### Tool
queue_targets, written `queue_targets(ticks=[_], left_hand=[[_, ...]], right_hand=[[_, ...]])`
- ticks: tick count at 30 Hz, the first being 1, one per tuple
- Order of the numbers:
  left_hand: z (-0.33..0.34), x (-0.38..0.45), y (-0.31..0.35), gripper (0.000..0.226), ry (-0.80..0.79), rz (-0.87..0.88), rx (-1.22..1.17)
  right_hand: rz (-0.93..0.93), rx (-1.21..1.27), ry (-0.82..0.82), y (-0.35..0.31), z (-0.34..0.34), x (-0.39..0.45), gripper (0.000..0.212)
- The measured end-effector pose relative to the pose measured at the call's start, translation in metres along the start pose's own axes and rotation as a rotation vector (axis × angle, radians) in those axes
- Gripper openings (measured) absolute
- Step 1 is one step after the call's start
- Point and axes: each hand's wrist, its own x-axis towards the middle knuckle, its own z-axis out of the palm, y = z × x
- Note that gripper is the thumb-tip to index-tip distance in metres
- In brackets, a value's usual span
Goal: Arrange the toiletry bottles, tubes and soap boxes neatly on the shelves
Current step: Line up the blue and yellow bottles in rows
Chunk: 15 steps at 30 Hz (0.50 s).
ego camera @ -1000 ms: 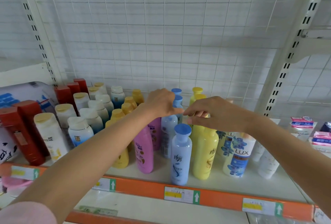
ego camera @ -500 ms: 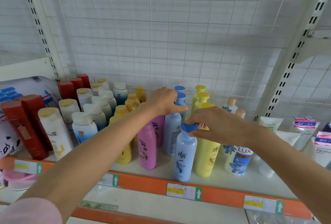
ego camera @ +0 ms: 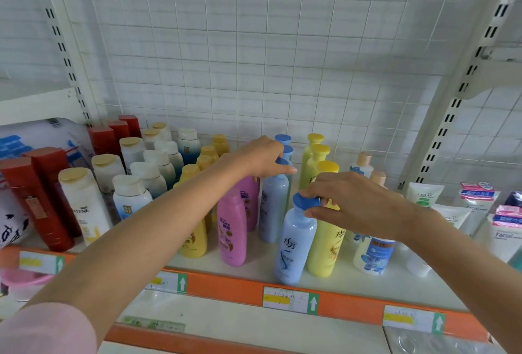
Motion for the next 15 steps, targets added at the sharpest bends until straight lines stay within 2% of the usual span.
queue_targets(ticks=[2, 7, 9, 12, 15], left_hand=[[0.004, 0.002, 0.0, 0.046, 0.029, 0.022, 0.024], [-0.003, -0.002, -0.008, 0.035, -0.075, 0.118, -0.14], [0.0, 0.001, -0.008, 0.032, -0.018, 0.074, -0.119], [0.008, 0.004, -0.005, 0.041, 0.075, -0.038, -0.108], [0.009, 0.006, -0.004, 0.047, 0.035, -0.031, -0.176]], right_hand=[[0.003, 0.002, 0.006, -0.001, 0.0, -0.001, 0.034], [0.033, 0.019, 0.002, -0.002, -0.001, -0.005, 0.034], [0.035, 0.021, 0.007, -0.002, 0.0, -0.006, 0.035], [0.036, 0.026, 0.005, -0.003, 0.0, -0.006, 0.035], [0.026, 0.035, 0.016, -0.004, 0.0, -0.008, 0.034]])
